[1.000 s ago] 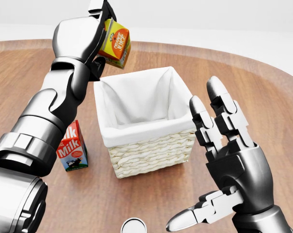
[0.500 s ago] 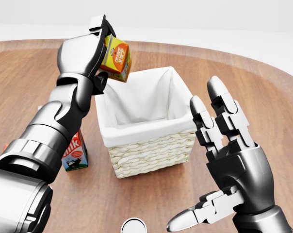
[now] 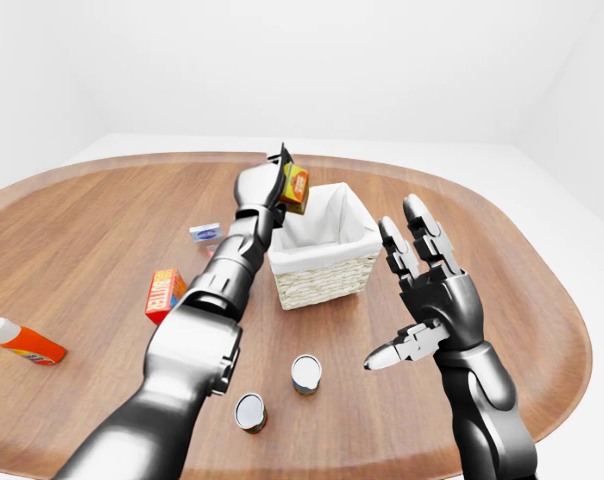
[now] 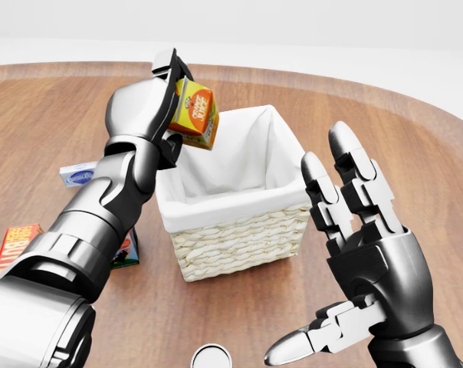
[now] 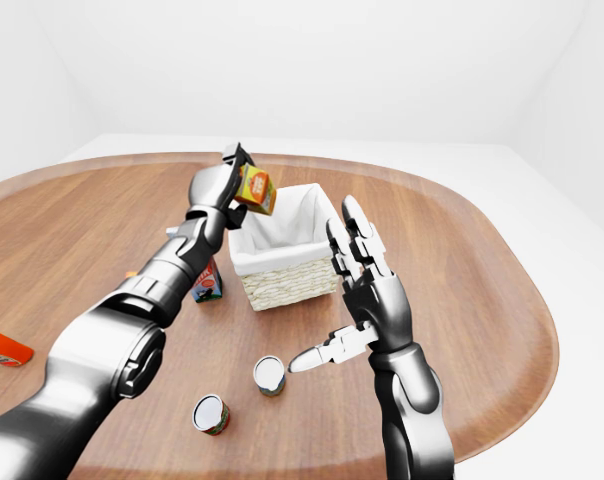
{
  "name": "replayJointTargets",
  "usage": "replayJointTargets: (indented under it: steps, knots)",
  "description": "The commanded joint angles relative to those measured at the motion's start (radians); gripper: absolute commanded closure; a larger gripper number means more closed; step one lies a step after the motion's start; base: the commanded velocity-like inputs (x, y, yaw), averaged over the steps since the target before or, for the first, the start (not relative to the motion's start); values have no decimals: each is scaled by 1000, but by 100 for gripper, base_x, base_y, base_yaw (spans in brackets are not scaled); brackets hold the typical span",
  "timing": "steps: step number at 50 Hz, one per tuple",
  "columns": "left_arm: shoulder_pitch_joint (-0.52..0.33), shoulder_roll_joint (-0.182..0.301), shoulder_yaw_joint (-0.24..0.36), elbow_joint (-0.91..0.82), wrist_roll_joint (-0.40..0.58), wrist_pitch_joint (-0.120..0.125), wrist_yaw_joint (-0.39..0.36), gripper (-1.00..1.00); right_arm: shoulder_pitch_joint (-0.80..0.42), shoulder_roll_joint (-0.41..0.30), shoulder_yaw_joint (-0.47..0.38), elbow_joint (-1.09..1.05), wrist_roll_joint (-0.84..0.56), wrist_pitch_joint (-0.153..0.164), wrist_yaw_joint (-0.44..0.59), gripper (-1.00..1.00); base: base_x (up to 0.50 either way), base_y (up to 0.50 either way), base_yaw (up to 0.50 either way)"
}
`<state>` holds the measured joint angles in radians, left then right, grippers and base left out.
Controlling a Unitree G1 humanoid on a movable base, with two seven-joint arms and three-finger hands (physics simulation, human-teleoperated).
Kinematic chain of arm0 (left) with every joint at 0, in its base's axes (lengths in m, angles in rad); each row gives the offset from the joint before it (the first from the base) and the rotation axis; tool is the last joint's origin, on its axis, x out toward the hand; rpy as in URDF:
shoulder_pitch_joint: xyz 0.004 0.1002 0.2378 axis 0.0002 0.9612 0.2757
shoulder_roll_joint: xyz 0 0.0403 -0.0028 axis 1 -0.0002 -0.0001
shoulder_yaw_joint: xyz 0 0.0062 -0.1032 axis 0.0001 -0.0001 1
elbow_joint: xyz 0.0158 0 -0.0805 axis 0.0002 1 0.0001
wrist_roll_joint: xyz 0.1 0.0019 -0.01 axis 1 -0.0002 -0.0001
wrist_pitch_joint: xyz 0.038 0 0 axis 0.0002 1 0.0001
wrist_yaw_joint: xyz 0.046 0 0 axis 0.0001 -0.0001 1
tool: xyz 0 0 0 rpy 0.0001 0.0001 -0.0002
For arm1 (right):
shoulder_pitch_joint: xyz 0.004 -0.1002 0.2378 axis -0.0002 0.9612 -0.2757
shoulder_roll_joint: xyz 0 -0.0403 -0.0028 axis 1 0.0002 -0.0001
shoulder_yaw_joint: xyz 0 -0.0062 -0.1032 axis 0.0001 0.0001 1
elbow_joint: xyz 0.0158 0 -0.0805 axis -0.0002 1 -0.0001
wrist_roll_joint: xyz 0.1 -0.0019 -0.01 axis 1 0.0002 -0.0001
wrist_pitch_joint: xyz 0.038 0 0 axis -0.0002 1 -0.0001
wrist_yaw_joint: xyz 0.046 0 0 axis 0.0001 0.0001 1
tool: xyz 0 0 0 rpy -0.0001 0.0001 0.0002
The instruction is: Pick up the orange juice, and put it in the basket.
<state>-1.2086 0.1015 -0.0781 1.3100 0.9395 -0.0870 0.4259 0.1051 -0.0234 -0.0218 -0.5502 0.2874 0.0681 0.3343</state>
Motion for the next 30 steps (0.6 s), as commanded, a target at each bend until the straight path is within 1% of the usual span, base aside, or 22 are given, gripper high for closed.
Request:
replayJointTargets:
  steps: [1, 2, 8, 12, 16, 19, 23, 27, 30]
  knots:
    - [2, -17, 21, -2, 1, 0, 46, 100, 1, 0, 0, 4, 0, -3, 1, -100, 0, 0, 0]
    - [2, -18, 21, -2, 1, 0, 47, 100, 2, 0, 0, 5, -1, -6, 2, -100, 0, 0, 0]
    - [8, -25, 18, 3, 8, 0, 50, 100, 1, -2, -8, -3, 8, 3, 2, -100, 0, 0, 0]
    - [8, -27, 21, 4, 5, 0, 46, 100, 2, 0, -7, 2, 6, -3, 4, -100, 0, 0, 0]
    - [12, -30, 19, 5, 8, 0, 49, 100, 2, -2, -9, -8, 10, 4, 2, -100, 0, 0, 0]
    - [15, -34, 24, 11, 0, 0, 38, 100, 3, -1, -8, -4, 7, 0, 3, -100, 0, 0, 0]
    - [20, -40, 20, 15, 4, 0, 37, 100, 4, -1, -7, -10, 8, 5, 2, -100, 0, 0, 0]
    - [14, -51, 33, 12, -21, 0, 8, 100, 4, -1, -7, -14, 9, 9, 1, -100, 0, 0, 0]
    - [11, -54, 25, 12, -16, 0, 16, 100, 3, -2, -9, -13, 10, 9, 2, -100, 0, 0, 0]
